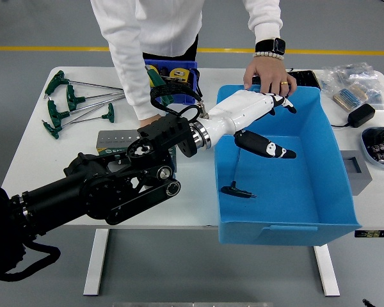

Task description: Lift tool from toolbox,place it in box,lift tool from toolbox,place it in box

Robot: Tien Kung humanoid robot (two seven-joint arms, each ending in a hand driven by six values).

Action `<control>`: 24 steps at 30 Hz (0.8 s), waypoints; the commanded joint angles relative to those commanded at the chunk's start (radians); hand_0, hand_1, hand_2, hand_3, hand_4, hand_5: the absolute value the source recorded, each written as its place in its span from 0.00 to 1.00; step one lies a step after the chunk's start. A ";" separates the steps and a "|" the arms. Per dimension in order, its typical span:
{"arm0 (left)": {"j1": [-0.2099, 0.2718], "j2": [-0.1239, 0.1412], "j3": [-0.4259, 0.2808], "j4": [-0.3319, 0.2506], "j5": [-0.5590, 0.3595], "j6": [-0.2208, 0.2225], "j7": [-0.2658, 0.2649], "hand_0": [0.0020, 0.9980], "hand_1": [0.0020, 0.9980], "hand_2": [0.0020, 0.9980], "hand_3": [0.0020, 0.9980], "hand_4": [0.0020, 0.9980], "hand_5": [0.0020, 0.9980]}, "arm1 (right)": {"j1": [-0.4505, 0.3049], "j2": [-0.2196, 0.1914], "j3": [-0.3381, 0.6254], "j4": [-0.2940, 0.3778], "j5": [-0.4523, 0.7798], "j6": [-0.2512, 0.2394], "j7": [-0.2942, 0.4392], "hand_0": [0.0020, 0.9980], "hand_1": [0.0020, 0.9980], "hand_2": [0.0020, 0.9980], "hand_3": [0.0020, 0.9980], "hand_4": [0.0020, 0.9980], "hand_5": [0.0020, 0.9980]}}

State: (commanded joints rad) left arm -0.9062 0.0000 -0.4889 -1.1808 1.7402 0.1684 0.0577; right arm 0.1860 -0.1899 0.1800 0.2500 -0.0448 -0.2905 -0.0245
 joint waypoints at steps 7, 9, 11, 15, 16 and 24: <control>0.093 0.046 -0.114 -0.110 0.053 0.000 0.062 0.50 0.59 0.73 0.72 1.00 0.62 | -0.008 0.003 -0.009 -0.003 0.020 -0.001 0.006 0.65 0.63 0.71 0.56 0.81 0.75; 0.131 0.073 -0.161 -0.149 0.071 0.005 0.079 0.48 0.59 0.72 0.72 1.00 0.65 | -0.010 0.004 -0.008 -0.004 0.025 -0.001 0.007 0.65 0.63 0.71 0.56 0.81 0.75; 0.164 0.093 -0.202 -0.180 0.086 0.016 0.088 0.48 0.59 0.72 0.72 1.00 0.65 | -0.010 0.004 -0.011 -0.005 0.027 -0.001 0.008 0.65 0.63 0.71 0.56 0.81 0.75; 0.265 0.136 -0.327 -0.256 0.103 0.067 0.123 0.43 0.54 0.69 0.71 1.00 0.66 | -0.015 0.006 -0.022 -0.006 0.053 -0.002 0.016 0.65 0.63 0.71 0.56 0.81 0.75; 0.291 0.143 -0.357 -0.275 0.100 0.083 0.137 0.43 0.54 0.69 0.71 1.00 0.66 | -0.017 0.006 -0.023 -0.006 0.057 -0.002 0.018 0.65 0.63 0.71 0.56 0.81 0.75; 0.470 0.165 -0.520 -0.377 -0.162 0.298 0.269 0.32 0.40 0.56 0.71 1.00 0.70 | -0.027 0.013 -0.017 -0.010 0.047 -0.005 0.017 0.65 0.63 0.71 0.56 0.81 0.75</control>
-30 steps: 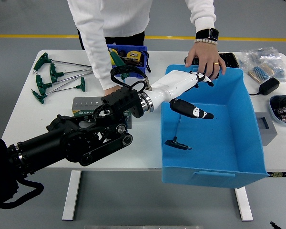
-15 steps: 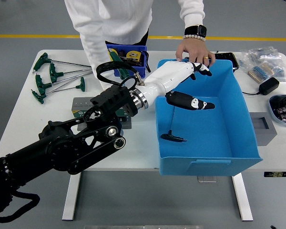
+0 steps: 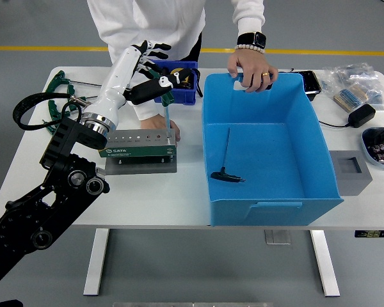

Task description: Lift tool from toolbox,place it in box,lift tool from toolbox,place it in box

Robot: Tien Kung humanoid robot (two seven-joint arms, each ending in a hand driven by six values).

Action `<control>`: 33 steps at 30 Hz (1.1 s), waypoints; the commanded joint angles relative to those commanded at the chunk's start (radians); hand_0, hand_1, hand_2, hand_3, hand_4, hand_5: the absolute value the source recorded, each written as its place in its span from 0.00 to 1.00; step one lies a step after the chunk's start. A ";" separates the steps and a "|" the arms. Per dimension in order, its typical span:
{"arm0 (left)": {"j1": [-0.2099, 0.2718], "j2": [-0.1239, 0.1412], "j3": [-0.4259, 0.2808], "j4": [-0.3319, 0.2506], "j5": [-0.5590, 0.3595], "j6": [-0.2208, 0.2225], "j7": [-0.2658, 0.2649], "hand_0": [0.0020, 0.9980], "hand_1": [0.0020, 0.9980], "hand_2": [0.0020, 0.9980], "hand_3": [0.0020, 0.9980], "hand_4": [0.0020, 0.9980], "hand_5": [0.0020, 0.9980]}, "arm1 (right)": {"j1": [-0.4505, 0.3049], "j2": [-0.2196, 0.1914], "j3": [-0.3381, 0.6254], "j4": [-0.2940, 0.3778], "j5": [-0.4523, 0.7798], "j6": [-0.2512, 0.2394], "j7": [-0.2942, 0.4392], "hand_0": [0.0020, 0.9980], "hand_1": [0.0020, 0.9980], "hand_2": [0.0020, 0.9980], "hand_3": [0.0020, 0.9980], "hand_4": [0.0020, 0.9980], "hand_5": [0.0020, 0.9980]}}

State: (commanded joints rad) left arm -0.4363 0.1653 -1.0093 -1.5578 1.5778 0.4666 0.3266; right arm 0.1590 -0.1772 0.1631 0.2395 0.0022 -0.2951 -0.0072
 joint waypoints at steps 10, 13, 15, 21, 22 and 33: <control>0.064 -0.007 0.013 0.007 -0.416 0.179 -0.004 0.33 0.44 0.60 0.77 0.96 0.78 | 0.006 0.000 0.004 0.001 -0.008 -0.001 -0.003 0.65 0.63 0.71 0.56 0.81 0.75; 0.070 -0.008 0.019 0.013 -0.540 0.179 -0.030 0.33 0.44 0.60 0.77 0.96 0.78 | 0.006 0.000 0.005 0.001 -0.009 -0.001 -0.003 0.65 0.63 0.71 0.56 0.81 0.75; 0.073 -0.009 0.026 0.020 -0.626 0.179 -0.064 0.42 0.55 0.67 0.79 0.96 0.77 | 0.007 -0.001 0.005 0.001 -0.009 -0.001 -0.004 0.65 0.63 0.71 0.56 0.80 0.75; 0.074 -0.005 0.039 0.064 -0.773 0.155 -0.154 0.51 0.63 0.72 0.81 1.00 0.75 | 0.009 -0.002 0.003 0.002 -0.007 -0.001 -0.003 0.65 0.63 0.71 0.56 0.80 0.75; 0.074 -0.006 0.042 0.083 -0.728 0.138 -0.180 0.51 0.63 0.72 0.81 1.00 0.75 | 0.009 -0.002 0.003 0.002 -0.006 -0.001 -0.003 0.65 0.63 0.71 0.56 0.80 0.75; 0.055 -0.040 0.088 0.328 -0.333 0.116 -0.513 0.79 0.82 0.89 0.87 1.00 0.70 | 0.011 0.001 0.010 0.004 -0.023 0.000 -0.009 0.65 0.64 0.71 0.56 0.80 0.75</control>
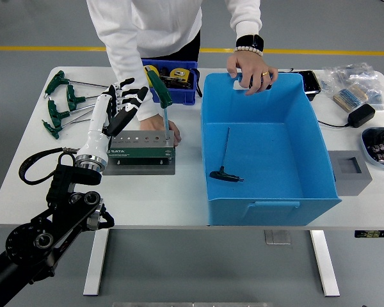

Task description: Lift tool from toolbox,place it in box,lift tool from toolbox,place it in box

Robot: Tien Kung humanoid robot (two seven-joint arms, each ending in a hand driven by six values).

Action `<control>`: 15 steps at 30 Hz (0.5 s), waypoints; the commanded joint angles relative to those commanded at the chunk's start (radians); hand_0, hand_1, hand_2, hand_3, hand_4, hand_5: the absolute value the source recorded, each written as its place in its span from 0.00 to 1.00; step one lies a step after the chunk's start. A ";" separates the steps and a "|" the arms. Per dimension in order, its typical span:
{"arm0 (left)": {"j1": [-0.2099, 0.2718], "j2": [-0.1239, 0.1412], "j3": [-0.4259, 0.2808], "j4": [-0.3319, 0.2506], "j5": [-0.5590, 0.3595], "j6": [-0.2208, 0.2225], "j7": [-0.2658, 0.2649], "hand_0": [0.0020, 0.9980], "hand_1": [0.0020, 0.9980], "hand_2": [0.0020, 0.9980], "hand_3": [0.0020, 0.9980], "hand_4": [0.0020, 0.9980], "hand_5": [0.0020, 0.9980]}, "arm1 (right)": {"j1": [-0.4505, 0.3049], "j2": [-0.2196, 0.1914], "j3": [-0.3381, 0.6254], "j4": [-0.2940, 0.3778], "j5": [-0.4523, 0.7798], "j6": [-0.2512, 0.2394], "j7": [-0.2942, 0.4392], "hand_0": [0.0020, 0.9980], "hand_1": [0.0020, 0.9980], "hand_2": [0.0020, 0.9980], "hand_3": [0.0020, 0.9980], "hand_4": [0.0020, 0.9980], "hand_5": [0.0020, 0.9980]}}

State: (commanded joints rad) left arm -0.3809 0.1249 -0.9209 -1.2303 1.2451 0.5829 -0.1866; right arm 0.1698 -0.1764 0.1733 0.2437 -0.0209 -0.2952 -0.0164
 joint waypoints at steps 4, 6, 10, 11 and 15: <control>-0.007 -0.013 0.005 0.089 0.035 -0.024 -0.060 0.79 0.82 0.89 0.87 1.00 0.70 | 0.001 0.001 0.002 0.002 -0.005 0.001 -0.002 0.65 0.64 0.71 0.56 0.80 0.75; -0.007 -0.018 0.005 0.125 0.042 -0.037 -0.072 0.84 0.88 0.93 0.91 1.00 0.65 | 0.002 0.001 0.003 0.002 -0.008 0.001 -0.004 0.65 0.64 0.71 0.56 0.80 0.74; -0.012 -0.030 0.003 0.189 0.034 -0.048 -0.074 0.84 0.88 0.93 0.91 1.00 0.65 | 0.003 0.002 0.005 0.003 -0.009 0.001 -0.005 0.65 0.64 0.71 0.56 0.80 0.74; -0.016 -0.033 0.004 0.207 0.029 -0.051 -0.072 0.84 0.88 0.93 0.91 1.00 0.65 | 0.005 0.002 0.006 0.003 -0.011 0.001 -0.005 0.65 0.64 0.71 0.56 0.80 0.74; -0.032 -0.043 0.008 0.249 0.016 -0.051 -0.065 0.86 0.90 0.94 0.93 1.00 0.64 | 0.007 0.003 0.007 0.004 -0.014 0.002 -0.007 0.65 0.64 0.71 0.56 0.80 0.74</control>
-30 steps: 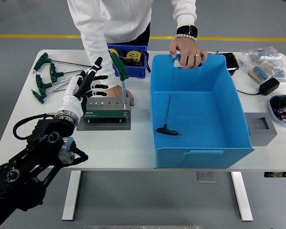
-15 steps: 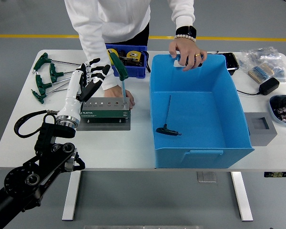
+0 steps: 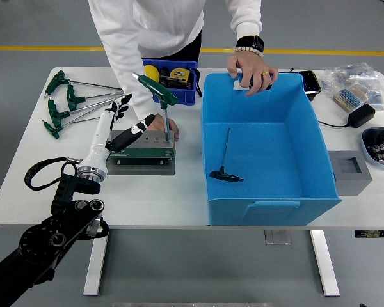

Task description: Lift tool from toolbox,place it in box,lift tool from toolbox,place it in box

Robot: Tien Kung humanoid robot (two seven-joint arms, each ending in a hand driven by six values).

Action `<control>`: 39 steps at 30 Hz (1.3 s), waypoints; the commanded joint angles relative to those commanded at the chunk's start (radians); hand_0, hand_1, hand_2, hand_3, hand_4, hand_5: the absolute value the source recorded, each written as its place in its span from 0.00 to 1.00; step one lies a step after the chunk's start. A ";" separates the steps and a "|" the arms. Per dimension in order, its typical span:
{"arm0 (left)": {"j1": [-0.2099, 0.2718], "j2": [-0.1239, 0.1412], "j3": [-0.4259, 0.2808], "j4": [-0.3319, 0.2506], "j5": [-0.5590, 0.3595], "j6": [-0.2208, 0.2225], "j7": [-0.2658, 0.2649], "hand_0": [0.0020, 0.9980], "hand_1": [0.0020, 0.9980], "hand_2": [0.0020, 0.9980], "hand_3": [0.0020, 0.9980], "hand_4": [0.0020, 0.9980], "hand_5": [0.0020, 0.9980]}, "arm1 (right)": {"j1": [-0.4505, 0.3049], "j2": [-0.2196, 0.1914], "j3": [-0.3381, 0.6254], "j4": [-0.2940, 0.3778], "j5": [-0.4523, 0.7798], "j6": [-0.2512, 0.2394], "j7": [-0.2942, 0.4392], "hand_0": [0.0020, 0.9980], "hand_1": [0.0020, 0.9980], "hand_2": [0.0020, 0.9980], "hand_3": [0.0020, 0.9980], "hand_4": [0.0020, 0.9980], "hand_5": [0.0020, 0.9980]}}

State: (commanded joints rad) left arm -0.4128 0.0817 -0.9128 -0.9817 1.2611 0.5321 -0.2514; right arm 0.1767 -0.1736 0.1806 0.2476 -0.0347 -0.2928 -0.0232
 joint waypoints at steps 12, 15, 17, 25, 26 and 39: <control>-0.064 -0.020 0.045 0.093 -0.022 -0.012 0.031 0.86 0.89 0.93 0.93 1.00 0.62 | 0.005 0.002 -0.001 0.004 -0.005 0.005 -0.003 0.65 0.64 0.71 0.56 0.80 0.74; -0.077 -0.025 0.058 0.107 -0.019 -0.012 0.032 0.85 0.88 0.93 0.93 1.00 0.61 | 0.006 0.002 -0.003 0.005 -0.002 0.005 -0.002 0.65 0.64 0.71 0.56 0.80 0.75; -0.083 -0.028 0.064 0.112 -0.020 -0.010 0.033 0.85 0.88 0.93 0.93 1.00 0.61 | 0.007 0.002 -0.005 0.005 -0.001 0.005 -0.001 0.65 0.64 0.71 0.56 0.80 0.75; -0.119 -0.048 0.105 0.142 -0.013 -0.007 0.038 0.84 0.87 0.91 0.92 1.00 0.60 | 0.010 -0.001 -0.008 0.007 0.002 0.006 0.000 0.65 0.64 0.71 0.56 0.80 0.75; -0.125 -0.051 0.111 0.151 -0.014 -0.008 0.040 0.84 0.87 0.91 0.92 1.00 0.60 | 0.011 -0.001 -0.008 0.007 0.002 0.006 0.000 0.65 0.64 0.71 0.56 0.80 0.75; -0.189 -0.075 0.161 0.233 -0.074 -0.004 0.022 0.80 0.80 0.85 0.89 1.00 0.58 | 0.019 -0.004 -0.017 0.010 0.011 0.007 0.004 0.65 0.64 0.71 0.56 0.80 0.75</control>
State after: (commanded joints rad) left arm -0.6018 0.0065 -0.7520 -0.7491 1.1872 0.5285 -0.2291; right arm 0.1953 -0.1777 0.1632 0.2575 -0.0234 -0.2863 -0.0190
